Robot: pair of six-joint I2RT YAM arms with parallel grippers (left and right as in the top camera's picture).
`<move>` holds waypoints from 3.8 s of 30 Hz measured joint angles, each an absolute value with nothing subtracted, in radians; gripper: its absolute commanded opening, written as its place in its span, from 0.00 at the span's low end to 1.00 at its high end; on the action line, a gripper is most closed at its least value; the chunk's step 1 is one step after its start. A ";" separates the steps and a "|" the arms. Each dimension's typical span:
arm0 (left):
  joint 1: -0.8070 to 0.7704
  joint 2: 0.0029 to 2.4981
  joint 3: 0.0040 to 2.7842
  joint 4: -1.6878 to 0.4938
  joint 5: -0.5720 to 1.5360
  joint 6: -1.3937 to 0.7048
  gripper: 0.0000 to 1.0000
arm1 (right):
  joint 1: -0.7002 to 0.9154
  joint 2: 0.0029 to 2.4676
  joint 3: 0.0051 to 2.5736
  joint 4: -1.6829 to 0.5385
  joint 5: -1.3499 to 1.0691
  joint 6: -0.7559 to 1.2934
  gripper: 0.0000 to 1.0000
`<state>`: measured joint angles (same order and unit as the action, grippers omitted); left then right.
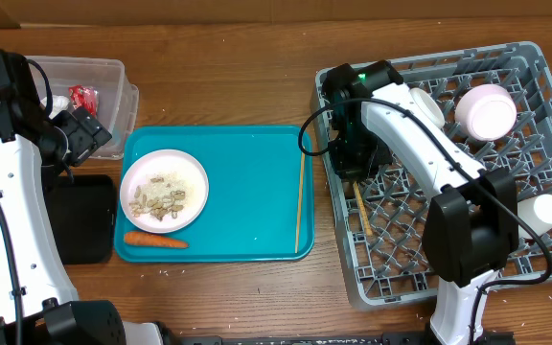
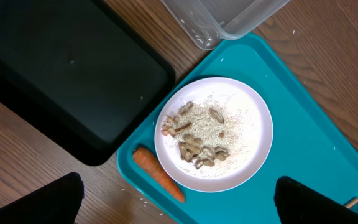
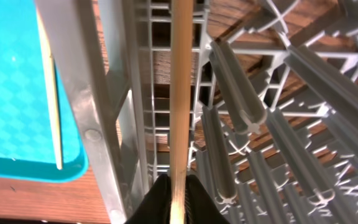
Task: Sort waste into correct bins and load items into the dishwasher
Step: 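Carry the chopsticks into the rack's left side and release, then return the right gripper to the tray and grasp the remaining chopstick, then place the chopstick into the rack's left side with the right gripper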
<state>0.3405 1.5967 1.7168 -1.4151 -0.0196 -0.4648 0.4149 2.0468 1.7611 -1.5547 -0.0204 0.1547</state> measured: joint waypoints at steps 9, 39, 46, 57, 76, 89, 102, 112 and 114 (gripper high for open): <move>0.340 1.596 1.717 -1.415 -0.020 -0.465 1.00 | 0.415 2.047 1.760 -1.532 0.009 0.153 0.36; 0.340 1.597 1.717 -1.422 -0.020 -0.465 1.00 | 0.610 2.103 1.725 -1.208 -0.127 0.303 0.54; 0.340 1.596 1.717 -1.428 -0.020 -0.465 1.00 | 0.630 2.103 1.567 -1.090 -0.126 0.370 0.53; 0.340 1.596 1.717 -1.429 -0.020 -0.465 1.00 | 0.630 2.082 1.451 -1.011 -0.138 0.429 0.21; 0.340 1.597 1.717 -1.429 -0.020 -0.465 1.00 | 0.629 2.083 1.476 -1.068 -0.101 0.453 0.04; 0.340 1.596 1.717 -1.424 -0.020 -0.465 1.00 | 0.579 2.022 1.819 -1.390 0.078 0.398 0.04; 0.340 1.596 1.717 -1.414 -0.020 -0.465 1.00 | 0.368 1.983 1.760 -1.496 0.072 0.165 0.04; 0.340 1.597 1.717 -1.412 -0.020 -0.465 1.00 | 0.420 1.983 1.725 -1.481 -0.032 0.067 0.06; 0.340 1.597 1.717 -1.412 -0.020 -0.465 1.00 | 0.420 1.983 1.725 -1.480 -0.037 0.064 0.08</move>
<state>0.3405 1.5967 1.7168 -1.4124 -0.0196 -0.4648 0.4202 1.9831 1.7248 -1.4799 -0.0368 0.0639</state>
